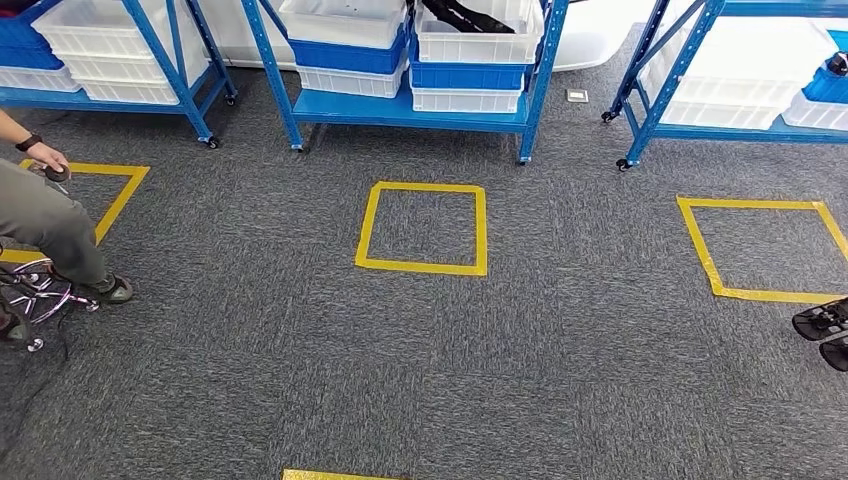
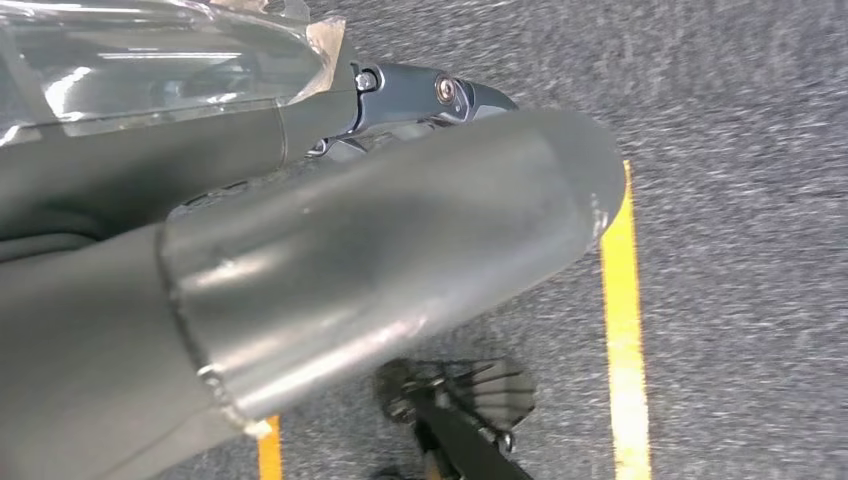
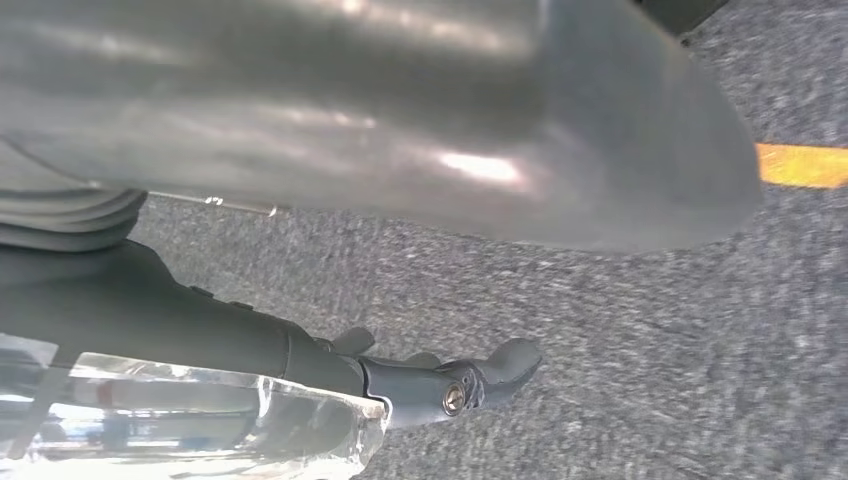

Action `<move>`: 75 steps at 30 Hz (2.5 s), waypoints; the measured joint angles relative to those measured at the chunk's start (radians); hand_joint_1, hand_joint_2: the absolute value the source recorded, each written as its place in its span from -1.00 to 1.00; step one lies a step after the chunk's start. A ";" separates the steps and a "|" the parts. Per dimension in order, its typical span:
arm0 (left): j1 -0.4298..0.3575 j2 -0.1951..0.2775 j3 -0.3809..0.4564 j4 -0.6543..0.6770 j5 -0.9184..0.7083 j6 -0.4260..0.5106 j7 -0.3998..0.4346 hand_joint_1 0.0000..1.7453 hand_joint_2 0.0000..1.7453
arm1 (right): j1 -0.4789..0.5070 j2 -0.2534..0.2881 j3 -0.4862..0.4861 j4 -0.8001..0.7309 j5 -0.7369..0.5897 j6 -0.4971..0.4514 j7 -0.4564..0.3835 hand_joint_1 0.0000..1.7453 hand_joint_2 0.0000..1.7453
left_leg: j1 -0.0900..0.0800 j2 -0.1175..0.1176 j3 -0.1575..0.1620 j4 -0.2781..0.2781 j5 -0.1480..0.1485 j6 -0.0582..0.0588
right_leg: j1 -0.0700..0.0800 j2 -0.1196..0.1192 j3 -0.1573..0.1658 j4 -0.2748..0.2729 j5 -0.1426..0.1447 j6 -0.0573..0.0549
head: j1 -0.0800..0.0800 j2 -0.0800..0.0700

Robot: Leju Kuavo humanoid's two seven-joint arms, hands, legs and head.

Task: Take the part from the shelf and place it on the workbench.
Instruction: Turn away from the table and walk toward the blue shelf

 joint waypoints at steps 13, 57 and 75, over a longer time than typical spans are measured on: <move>-0.001 -0.002 -0.001 -0.001 0.002 -0.005 -0.003 -1.00 -1.00 | 0.000 -0.007 0.000 0.002 0.002 0.000 -0.001 -1.00 -1.00 | -0.034 -0.016 0.098 -0.108 0.006 0.079 | 0.032 0.001 -0.176 0.220 -0.066 0.018 | -0.003 0.000; -0.003 -0.003 -0.015 -0.002 0.020 -0.001 -0.008 -1.00 -1.00 | -0.003 -0.017 0.000 0.008 0.014 -0.001 -0.001 -1.00 -1.00 | -0.013 -0.006 0.008 0.150 -0.154 0.004 | 0.028 0.001 -0.063 -0.012 0.065 -0.032 | -0.008 0.000; -0.003 -0.004 -0.025 -0.002 0.030 0.007 -0.006 -1.00 -1.00 | -0.001 -0.016 0.000 0.007 0.020 0.004 0.004 -1.00 -1.00 | -0.015 -0.009 0.109 -0.132 0.018 0.064 | 0.030 0.006 -0.136 0.155 -0.032 0.034 | -0.004 0.000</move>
